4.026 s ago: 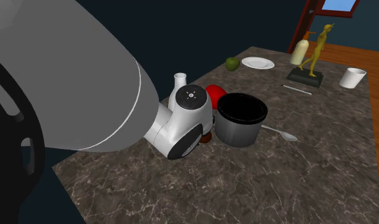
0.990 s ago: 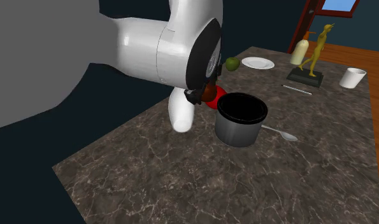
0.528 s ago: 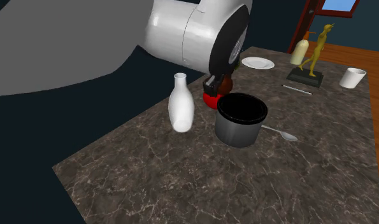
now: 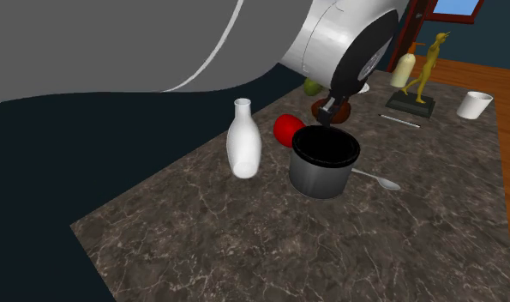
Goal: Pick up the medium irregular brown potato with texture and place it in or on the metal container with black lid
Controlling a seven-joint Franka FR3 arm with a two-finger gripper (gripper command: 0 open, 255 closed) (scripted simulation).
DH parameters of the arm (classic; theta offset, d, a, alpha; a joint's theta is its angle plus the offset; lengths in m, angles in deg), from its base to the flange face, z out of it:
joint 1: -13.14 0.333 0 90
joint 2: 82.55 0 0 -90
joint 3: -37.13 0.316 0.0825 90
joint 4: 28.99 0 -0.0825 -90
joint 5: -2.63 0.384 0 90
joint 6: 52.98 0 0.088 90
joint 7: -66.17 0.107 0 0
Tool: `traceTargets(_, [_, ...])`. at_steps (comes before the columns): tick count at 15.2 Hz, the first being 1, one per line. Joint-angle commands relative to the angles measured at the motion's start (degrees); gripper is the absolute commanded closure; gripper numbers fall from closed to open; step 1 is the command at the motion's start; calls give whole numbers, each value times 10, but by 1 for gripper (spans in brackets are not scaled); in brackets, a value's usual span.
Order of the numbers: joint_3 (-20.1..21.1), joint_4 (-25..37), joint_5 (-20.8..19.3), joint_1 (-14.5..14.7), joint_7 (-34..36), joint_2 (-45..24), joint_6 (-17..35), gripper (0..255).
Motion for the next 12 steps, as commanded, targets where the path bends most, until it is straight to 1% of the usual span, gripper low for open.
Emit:
traceTargets(1, [1, 7, 14, -6, -13, -15, 6, 255])
traceTargets(12, [13, -48, 50, -11, -47, -38, 78, 255])
